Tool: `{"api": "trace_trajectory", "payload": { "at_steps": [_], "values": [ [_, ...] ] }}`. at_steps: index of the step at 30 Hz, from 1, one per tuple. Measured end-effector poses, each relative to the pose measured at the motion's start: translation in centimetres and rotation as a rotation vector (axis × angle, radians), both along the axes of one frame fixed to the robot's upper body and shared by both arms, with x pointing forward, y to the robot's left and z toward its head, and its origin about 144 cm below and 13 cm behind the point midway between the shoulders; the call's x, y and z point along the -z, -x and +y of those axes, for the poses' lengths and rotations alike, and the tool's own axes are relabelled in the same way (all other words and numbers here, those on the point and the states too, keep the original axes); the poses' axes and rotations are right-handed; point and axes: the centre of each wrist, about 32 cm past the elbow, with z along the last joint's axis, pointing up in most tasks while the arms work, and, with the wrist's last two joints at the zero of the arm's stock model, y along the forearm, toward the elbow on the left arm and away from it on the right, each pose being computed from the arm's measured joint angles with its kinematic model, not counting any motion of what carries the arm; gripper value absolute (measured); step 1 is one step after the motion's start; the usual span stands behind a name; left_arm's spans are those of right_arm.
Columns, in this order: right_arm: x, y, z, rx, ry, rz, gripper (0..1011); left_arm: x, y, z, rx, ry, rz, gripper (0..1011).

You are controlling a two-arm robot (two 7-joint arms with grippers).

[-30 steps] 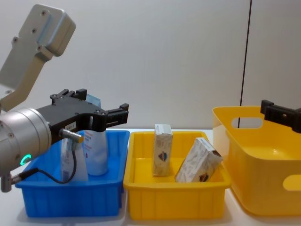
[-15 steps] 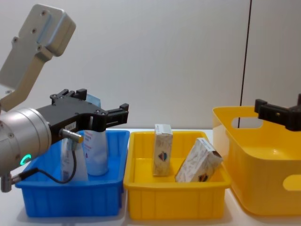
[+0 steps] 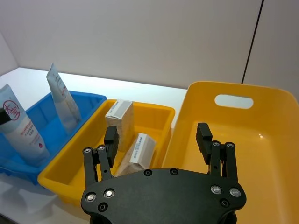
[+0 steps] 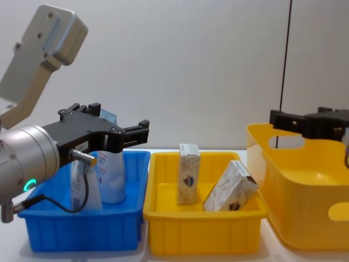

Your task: Bimanual collaborative sorting of washing and personal care products

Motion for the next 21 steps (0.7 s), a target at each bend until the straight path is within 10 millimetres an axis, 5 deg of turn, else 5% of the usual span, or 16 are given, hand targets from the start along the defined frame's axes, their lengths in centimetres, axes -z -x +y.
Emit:
{"api": "trace_trajectory", "payload": {
  "at_steps": [7,21],
  "values": [
    [-1.1,-1.2,0.8,-0.007,-0.013,0.042,1004,0.0,0.0,0.0,0.0,0.0,0.0,1002],
    [-3.7,-6.8,3.4,-0.016,0.051,0.106,1003,0.0,0.0,0.0,0.0,0.0,0.0,1002]
  ]
}}
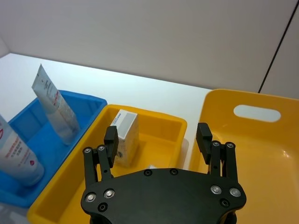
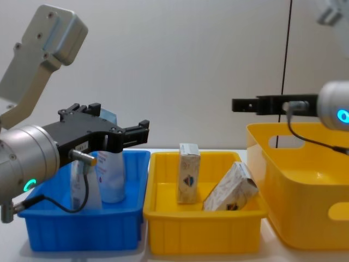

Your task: Bimanual collaborative sorting of washing and personal care products

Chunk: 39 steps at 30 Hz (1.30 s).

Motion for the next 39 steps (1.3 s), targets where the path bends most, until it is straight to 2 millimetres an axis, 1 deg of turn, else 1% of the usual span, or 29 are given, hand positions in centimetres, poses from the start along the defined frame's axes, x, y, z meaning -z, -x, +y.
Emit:
{"api": "trace_trajectory", "payload": {
  "at_steps": [1,2,6,9,13,19,32,39],
  "values": [
    [-0.2,-0.6,0.3,-0.001,0.008,0.006,1003,0.0,0.0,0.0,0.0,0.0,0.0,1001],
    [-0.2,-0.6,0.3,-0.001,0.008,0.006,1003,0.0,0.0,0.0,0.0,0.0,0.0,1001],
    [-1.0,-2.8,1.5,-0.004,0.036,0.029,1003,0.0,0.0,0.0,0.0,0.0,0.0,1001],
    [-1.3,-3.5,1.9,-0.005,0.047,0.041,1003,0.0,0.0,0.0,0.0,0.0,0.0,1002],
    [-1.7,-5.0,3.0,-0.011,0.065,0.07,1003,0.0,0.0,0.0,0.0,0.0,0.0,1002],
    [-2.2,-6.5,4.3,-0.02,0.082,0.111,1003,0.0,0.0,0.0,0.0,0.0,0.0,1002],
    [-3.0,-8.5,6.4,-0.029,0.113,0.202,1003,0.0,0.0,0.0,0.0,0.0,0.0,1002],
    [-2.8,-9.2,7.2,-0.025,0.135,0.252,1003,0.0,0.0,0.0,0.0,0.0,0.0,1001]
  ]
}}
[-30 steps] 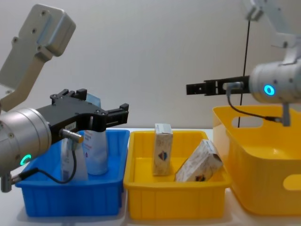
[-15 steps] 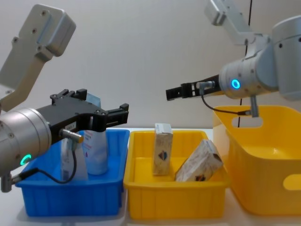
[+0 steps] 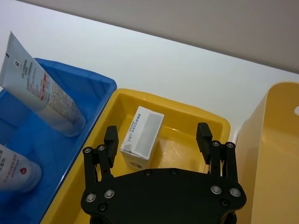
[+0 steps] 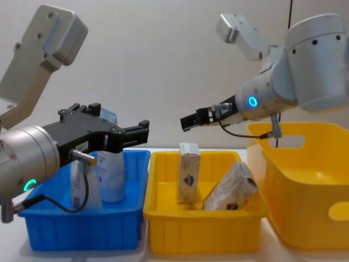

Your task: Bimanual collaborative sorting of washing and personal care products

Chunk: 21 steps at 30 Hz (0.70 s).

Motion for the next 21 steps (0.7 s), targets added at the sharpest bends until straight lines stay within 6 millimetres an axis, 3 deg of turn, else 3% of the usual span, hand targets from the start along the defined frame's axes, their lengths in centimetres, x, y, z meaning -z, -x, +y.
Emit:
{"api": "trace_trajectory", "payload": {
  "at_steps": [21],
  "values": [
    [1.8,-1.8,1.9,0.024,0.039,0.103,1003,0.0,0.0,0.0,0.0,0.0,0.0,1001]
  ]
}}
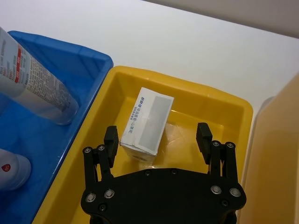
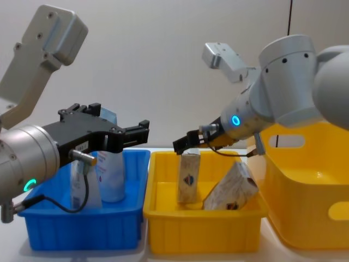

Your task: Bimanual collaborative sorting of washing and personal care products

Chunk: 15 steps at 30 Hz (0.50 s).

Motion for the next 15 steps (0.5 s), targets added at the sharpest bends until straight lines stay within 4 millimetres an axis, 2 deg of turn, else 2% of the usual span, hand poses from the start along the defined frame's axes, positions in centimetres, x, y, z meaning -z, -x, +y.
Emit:
{"api": "trace_trajectory", "payload": {
  "at_steps": [15],
  "values": [
    [1.2,-1.1,1.3,-0.011,-0.011,0.038,1003,0.0,0.0,0.0,0.0,0.0,0.0,1002]
  ]
}}
